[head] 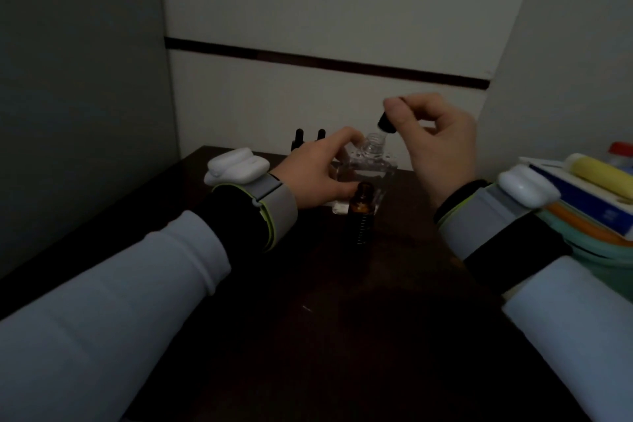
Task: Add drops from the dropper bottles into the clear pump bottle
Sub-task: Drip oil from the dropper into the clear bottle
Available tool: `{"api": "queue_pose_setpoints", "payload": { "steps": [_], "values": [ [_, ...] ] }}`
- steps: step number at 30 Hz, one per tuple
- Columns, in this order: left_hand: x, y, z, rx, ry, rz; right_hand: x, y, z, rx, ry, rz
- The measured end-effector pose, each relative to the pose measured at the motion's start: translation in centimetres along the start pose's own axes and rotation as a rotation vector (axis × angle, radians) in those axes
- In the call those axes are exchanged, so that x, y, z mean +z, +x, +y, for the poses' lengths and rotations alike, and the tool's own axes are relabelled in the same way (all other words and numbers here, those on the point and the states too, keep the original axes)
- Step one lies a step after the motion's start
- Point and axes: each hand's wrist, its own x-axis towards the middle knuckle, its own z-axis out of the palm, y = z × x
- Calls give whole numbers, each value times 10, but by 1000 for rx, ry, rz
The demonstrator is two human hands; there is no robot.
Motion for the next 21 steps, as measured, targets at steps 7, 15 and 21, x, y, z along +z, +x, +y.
{"api": "queue_pose_setpoints", "payload": {
  "steps": [7, 15, 21],
  "values": [
    [-1, -1, 1, -2, -1, -4, 1, -3, 2, 13, -34, -35],
    [0, -1, 1, 4, 9, 8, 3, -3, 0, 46, -45, -40],
    [0, -1, 2, 2, 3, 7, 3, -3, 0, 53, -35, -41]
  ]
}}
